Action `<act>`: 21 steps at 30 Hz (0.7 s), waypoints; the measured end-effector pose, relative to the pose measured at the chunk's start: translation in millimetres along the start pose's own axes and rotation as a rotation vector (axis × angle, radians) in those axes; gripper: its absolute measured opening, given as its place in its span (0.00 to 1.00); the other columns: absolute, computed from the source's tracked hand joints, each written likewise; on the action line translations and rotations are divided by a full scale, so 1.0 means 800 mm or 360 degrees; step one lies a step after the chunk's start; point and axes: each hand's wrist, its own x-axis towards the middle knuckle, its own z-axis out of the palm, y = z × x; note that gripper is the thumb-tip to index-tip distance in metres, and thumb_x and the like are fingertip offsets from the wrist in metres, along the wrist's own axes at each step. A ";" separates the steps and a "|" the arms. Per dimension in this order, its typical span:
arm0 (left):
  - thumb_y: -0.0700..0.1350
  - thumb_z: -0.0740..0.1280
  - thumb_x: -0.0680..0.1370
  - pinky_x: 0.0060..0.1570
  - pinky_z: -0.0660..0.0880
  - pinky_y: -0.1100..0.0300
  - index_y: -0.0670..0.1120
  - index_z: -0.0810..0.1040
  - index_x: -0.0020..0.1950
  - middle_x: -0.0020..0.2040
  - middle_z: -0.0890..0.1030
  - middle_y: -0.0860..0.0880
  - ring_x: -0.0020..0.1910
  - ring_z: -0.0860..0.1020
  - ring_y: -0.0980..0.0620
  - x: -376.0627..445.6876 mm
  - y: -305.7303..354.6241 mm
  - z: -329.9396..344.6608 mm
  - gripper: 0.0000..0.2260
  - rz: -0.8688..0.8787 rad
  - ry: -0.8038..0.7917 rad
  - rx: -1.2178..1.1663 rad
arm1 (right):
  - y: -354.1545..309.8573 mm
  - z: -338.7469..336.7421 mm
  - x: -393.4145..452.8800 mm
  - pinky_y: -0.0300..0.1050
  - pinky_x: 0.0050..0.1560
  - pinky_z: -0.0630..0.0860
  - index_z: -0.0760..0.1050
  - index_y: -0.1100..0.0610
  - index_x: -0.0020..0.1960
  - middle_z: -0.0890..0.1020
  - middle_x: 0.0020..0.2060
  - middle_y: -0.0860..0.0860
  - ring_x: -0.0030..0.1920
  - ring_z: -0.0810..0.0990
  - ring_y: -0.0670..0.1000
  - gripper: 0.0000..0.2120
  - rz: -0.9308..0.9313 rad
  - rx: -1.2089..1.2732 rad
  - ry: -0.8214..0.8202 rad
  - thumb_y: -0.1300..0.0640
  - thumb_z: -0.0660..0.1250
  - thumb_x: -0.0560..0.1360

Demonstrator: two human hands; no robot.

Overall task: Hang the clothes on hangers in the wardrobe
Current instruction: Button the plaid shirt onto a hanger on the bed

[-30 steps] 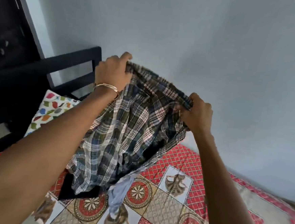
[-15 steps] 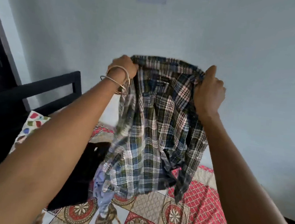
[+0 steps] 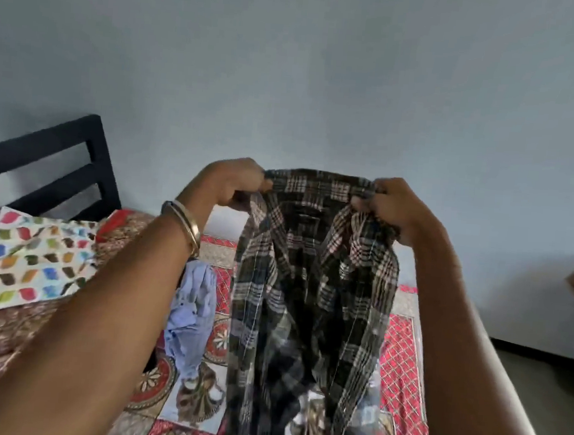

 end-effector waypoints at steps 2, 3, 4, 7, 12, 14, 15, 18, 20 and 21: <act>0.41 0.65 0.79 0.24 0.69 0.66 0.43 0.73 0.42 0.32 0.74 0.47 0.26 0.71 0.53 -0.001 0.002 -0.011 0.06 -0.0058 -0.0023 -0.0136 | 0.002 -0.011 0.005 0.47 0.36 0.72 0.75 0.62 0.41 0.76 0.34 0.56 0.33 0.78 0.52 0.05 0.0122 0.0094 -0.0026 0.67 0.69 0.75; 0.40 0.65 0.79 0.22 0.69 0.68 0.43 0.72 0.40 0.28 0.74 0.48 0.22 0.72 0.55 0.011 0.008 -0.013 0.08 -0.0092 -0.0034 -0.0290 | 0.007 -0.018 0.017 0.45 0.34 0.73 0.75 0.64 0.42 0.77 0.35 0.57 0.30 0.79 0.50 0.04 0.0229 0.0136 0.0081 0.67 0.69 0.75; 0.39 0.64 0.79 0.20 0.70 0.68 0.43 0.72 0.39 0.26 0.74 0.47 0.19 0.73 0.56 0.016 0.012 -0.013 0.09 -0.0103 -0.0016 -0.0440 | 0.009 -0.023 0.023 0.43 0.31 0.74 0.73 0.64 0.40 0.76 0.34 0.57 0.28 0.79 0.49 0.07 0.0296 0.0186 0.0184 0.68 0.69 0.75; 0.35 0.66 0.76 0.25 0.78 0.64 0.41 0.76 0.43 0.37 0.77 0.43 0.24 0.79 0.54 0.047 0.027 0.002 0.03 -0.0046 0.0009 -0.0772 | 0.026 -0.034 0.064 0.46 0.32 0.76 0.72 0.64 0.43 0.76 0.39 0.59 0.37 0.81 0.53 0.06 0.0368 0.0242 0.0525 0.69 0.70 0.72; 0.30 0.67 0.75 0.25 0.79 0.59 0.38 0.76 0.43 0.42 0.76 0.42 0.36 0.79 0.49 0.128 0.017 0.057 0.05 0.0001 0.0173 -0.1032 | 0.088 -0.010 0.141 0.45 0.22 0.74 0.70 0.62 0.51 0.71 0.34 0.57 0.15 0.71 0.47 0.14 0.0555 0.0510 0.0672 0.74 0.61 0.68; 0.29 0.66 0.75 0.41 0.81 0.58 0.38 0.73 0.64 0.55 0.75 0.39 0.49 0.78 0.46 0.168 0.007 0.082 0.17 0.0072 0.0038 -0.1109 | 0.104 0.004 0.164 0.39 0.22 0.73 0.69 0.58 0.49 0.73 0.32 0.56 0.18 0.72 0.46 0.14 0.0514 0.0655 0.0723 0.74 0.60 0.69; 0.30 0.66 0.75 0.54 0.77 0.55 0.43 0.62 0.74 0.64 0.72 0.39 0.56 0.75 0.47 0.197 -0.001 0.095 0.29 0.0116 -0.0090 -0.1146 | 0.122 0.012 0.187 0.37 0.24 0.73 0.69 0.55 0.49 0.77 0.35 0.54 0.25 0.77 0.46 0.14 0.0418 0.0691 0.0772 0.73 0.60 0.72; 0.36 0.67 0.76 0.69 0.63 0.49 0.57 0.44 0.78 0.73 0.64 0.45 0.66 0.70 0.52 0.241 -0.042 0.123 0.41 0.0200 -0.0500 -0.1068 | 0.162 0.044 0.202 0.40 0.45 0.74 0.67 0.48 0.61 0.70 0.66 0.60 0.63 0.76 0.54 0.19 0.0222 0.0692 0.0751 0.67 0.60 0.76; 0.42 0.68 0.77 0.61 0.71 0.50 0.56 0.57 0.76 0.63 0.74 0.51 0.60 0.75 0.52 0.284 -0.095 0.156 0.32 0.0099 -0.0561 -0.0747 | 0.223 0.074 0.217 0.43 0.51 0.75 0.69 0.55 0.64 0.70 0.66 0.66 0.63 0.75 0.52 0.17 0.0199 0.0490 0.0739 0.66 0.63 0.76; 0.43 0.68 0.77 0.56 0.75 0.51 0.53 0.65 0.74 0.58 0.77 0.50 0.56 0.78 0.51 0.291 -0.127 0.173 0.26 -0.0002 -0.0511 -0.0548 | 0.253 0.091 0.207 0.41 0.52 0.76 0.70 0.60 0.64 0.75 0.61 0.63 0.56 0.78 0.47 0.15 0.0264 0.0415 0.0700 0.67 0.63 0.77</act>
